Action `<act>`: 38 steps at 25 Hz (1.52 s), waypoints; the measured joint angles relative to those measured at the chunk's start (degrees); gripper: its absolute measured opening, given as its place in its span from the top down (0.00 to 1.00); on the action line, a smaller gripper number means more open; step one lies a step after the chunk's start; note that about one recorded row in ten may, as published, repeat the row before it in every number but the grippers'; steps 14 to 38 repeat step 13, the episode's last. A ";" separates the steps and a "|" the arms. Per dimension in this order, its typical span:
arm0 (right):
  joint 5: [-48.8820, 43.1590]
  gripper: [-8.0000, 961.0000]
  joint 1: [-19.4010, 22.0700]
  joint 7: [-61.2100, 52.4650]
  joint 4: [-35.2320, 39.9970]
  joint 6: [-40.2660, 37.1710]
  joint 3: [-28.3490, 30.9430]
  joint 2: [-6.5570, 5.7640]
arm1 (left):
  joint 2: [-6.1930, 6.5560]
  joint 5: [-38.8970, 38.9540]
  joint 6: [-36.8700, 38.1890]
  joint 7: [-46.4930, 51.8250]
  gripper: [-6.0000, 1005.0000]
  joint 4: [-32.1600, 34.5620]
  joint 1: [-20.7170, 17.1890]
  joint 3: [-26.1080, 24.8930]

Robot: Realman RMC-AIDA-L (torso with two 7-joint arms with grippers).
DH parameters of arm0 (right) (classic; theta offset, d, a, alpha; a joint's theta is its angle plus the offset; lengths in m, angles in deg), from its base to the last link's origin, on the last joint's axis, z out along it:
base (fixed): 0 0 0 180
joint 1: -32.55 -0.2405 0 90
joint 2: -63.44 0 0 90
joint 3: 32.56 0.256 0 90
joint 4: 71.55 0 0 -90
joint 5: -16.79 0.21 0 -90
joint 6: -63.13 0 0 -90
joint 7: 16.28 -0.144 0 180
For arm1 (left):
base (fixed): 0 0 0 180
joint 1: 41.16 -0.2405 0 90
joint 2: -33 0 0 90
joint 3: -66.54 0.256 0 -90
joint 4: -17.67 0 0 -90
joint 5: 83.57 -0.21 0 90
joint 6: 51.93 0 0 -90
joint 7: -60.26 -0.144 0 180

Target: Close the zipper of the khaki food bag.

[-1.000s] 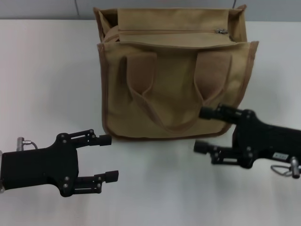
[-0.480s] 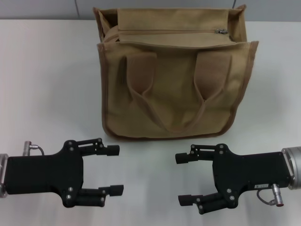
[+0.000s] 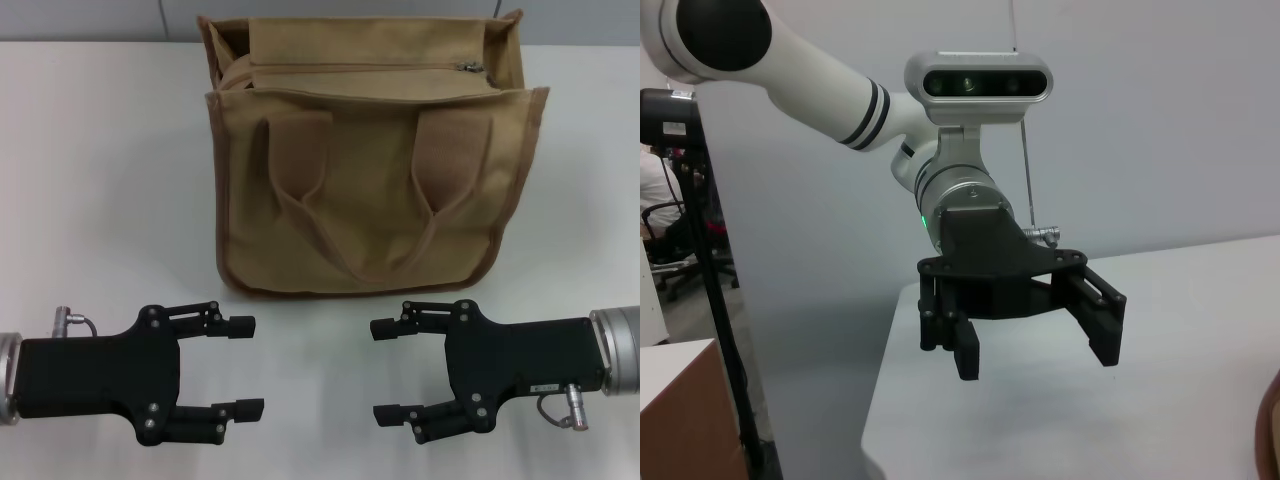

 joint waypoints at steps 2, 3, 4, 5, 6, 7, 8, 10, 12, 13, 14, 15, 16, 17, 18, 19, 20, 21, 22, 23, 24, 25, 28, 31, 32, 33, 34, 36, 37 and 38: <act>0.00 0.14 0.00 0.11 -0.09 0.06 -0.02 0.02 | 0.00 -1.15 -0.50 0.16 0.22 -0.02 0.14 0.03; 0.02 0.14 0.00 0.14 -0.12 0.09 -0.03 0.02 | -0.01 -2.11 -0.73 0.30 0.22 -0.05 0.34 0.04; 0.15 0.14 0.00 0.17 -0.17 0.13 -0.04 0.03 | -0.06 -3.06 -0.92 0.41 0.22 -0.11 0.62 0.04; 0.15 0.14 0.00 0.17 -0.17 0.13 -0.04 0.03 | -0.09 -4.03 -1.16 0.46 0.22 -0.21 0.90 0.04; 0.21 0.14 0.00 0.19 -0.21 0.15 -0.04 0.04 | -0.11 -4.54 -1.27 0.47 0.22 -0.28 1.05 0.04; 0.26 0.14 0.00 0.25 -0.24 0.16 -0.04 0.06 | -0.13 -4.86 -1.44 0.48 0.22 -0.35 1.18 0.04; 0.28 0.14 0.00 0.29 -0.27 0.17 -0.04 0.09 | -0.14 -4.94 -1.48 0.49 0.22 -0.37 1.20 0.03; 0.32 0.14 0.00 0.35 -0.31 0.18 -0.04 0.13 | -0.15 -4.96 -1.54 0.49 0.22 -0.37 1.20 -0.05; 0.37 0.14 0.00 0.39 -0.40 0.18 -0.04 0.13 | -0.16 -4.95 -1.70 0.50 0.22 -0.38 1.19 -0.14; 0.40 0.14 0.00 0.40 -0.48 0.19 -0.04 0.13 | -0.16 -4.95 -1.82 0.50 0.22 -0.38 1.19 -0.12; 0.40 0.14 0.00 0.40 -0.48 0.19 -0.04 0.13 | -0.16 -4.95 -1.82 0.50 0.22 -0.38 1.19 -0.12; 0.40 0.14 0.00 0.40 -0.48 0.19 -0.04 0.13 | -0.16 -4.95 -1.82 0.50 0.22 -0.38 1.19 -0.12; 0.40 0.14 0.00 0.40 -0.48 0.19 -0.04 0.13 | -0.16 -4.95 -1.82 0.50 0.22 -0.38 1.19 -0.12; 0.40 0.14 0.00 0.40 -0.48 0.19 -0.04 0.13 | -0.16 -4.95 -1.82 0.50 0.22 -0.38 1.19 -0.12; 0.40 0.14 0.00 0.40 -0.48 0.19 -0.04 0.13 | -0.16 -4.95 -1.82 0.50 0.22 -0.38 1.19 -0.12; 0.40 0.14 0.00 0.40 -0.48 0.19 -0.04 0.13 | -0.16 -4.95 -1.82 0.50 0.22 -0.38 1.19 -0.12; 0.40 0.14 0.00 0.40 -0.48 0.19 -0.04 0.13 | -0.16 -4.95 -1.82 0.50 0.22 -0.38 1.19 -0.12; 0.40 0.14 0.00 0.40 -0.48 0.19 -0.04 0.13 | -0.16 -4.95 -1.82 0.50 0.22 -0.38 1.19 -0.12; 0.40 0.14 0.00 0.40 -0.48 0.19 -0.04 0.13 | -0.16 -4.95 -1.82 0.50 0.22 -0.38 1.19 -0.12; 0.40 0.14 0.00 0.40 -0.48 0.19 -0.04 0.13 | -0.16 -4.95 -1.82 0.50 0.22 -0.38 1.19 -0.12; 0.40 0.14 0.00 0.40 -0.48 0.19 -0.04 0.13 | -0.16 -4.95 -1.82 0.50 0.22 -0.38 1.19 -0.12; 0.40 0.14 0.00 0.40 -0.48 0.19 -0.04 0.13 | -0.16 -4.95 -1.82 0.50 0.22 -0.38 1.19 -0.12; 0.40 0.14 0.00 0.40 -0.48 0.19 -0.04 0.13 | -0.16 -4.95 -1.82 0.50 0.22 -0.38 1.19 -0.12; 0.40 0.14 0.00 0.40 -0.48 0.19 -0.04 0.13 | -0.16 -4.95 -1.82 0.50 0.22 -0.38 1.19 -0.12; 0.40 0.14 0.00 0.40 -0.48 0.19 -0.04 0.13 | -0.16 -4.95 -1.82 0.50 0.22 -0.38 1.19 -0.12; 0.40 0.14 0.00 0.40 -0.48 0.19 -0.04 0.13 | -0.16 -4.95 -1.82 0.50 0.22 -0.38 1.19 -0.12; 0.40 0.14 0.00 0.40 -0.48 0.19 -0.04 0.13 | -0.16 -4.95 -1.82 0.50 0.22 -0.38 1.19 -0.12; 0.40 0.14 0.00 0.40 -0.48 0.19 -0.04 0.13 | -0.16 -4.95 -1.82 0.50 0.22 -0.38 1.19 -0.12; 0.40 0.14 0.00 0.40 -0.48 0.19 -0.04 0.13 | -0.16 -4.95 -1.82 0.50 0.22 -0.38 1.19 -0.12; 0.40 0.14 0.00 0.40 -0.48 0.19 -0.04 0.13 | -0.16 -4.95 -1.82 0.50 0.22 -0.38 1.19 -0.12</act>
